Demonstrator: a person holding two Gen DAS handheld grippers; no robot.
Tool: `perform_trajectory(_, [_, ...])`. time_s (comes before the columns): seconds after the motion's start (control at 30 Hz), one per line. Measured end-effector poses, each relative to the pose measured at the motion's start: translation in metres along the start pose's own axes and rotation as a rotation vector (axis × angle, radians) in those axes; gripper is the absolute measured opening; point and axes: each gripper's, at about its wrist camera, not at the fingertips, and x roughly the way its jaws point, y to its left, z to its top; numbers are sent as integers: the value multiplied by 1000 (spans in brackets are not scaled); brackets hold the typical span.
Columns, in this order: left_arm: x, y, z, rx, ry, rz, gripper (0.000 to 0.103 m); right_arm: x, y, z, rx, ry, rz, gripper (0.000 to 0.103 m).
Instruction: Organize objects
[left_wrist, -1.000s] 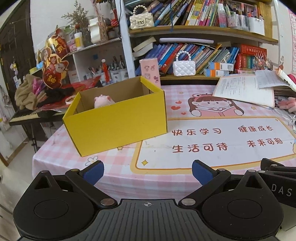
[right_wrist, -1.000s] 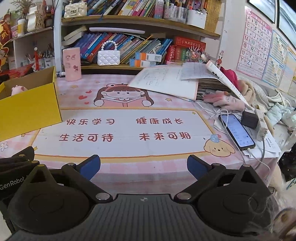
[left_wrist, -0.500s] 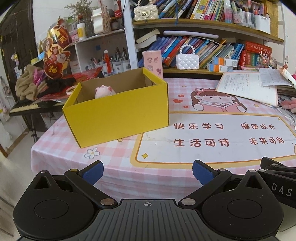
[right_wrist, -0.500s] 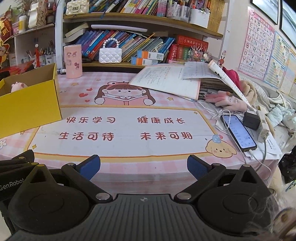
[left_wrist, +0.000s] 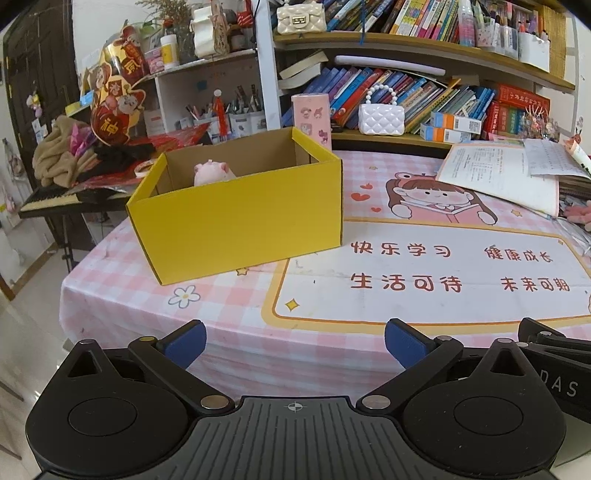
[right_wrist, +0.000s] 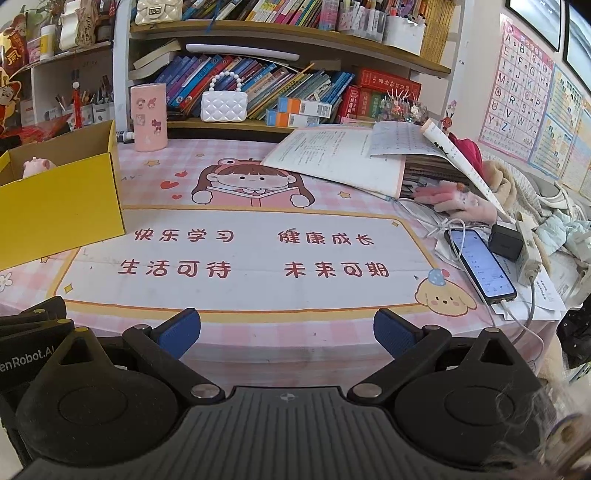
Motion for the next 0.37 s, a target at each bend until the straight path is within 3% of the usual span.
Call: perform_trajectory(0.37, [7, -4, 0, 13, 17, 10, 103, 7, 3, 2, -8, 12, -4, 101])
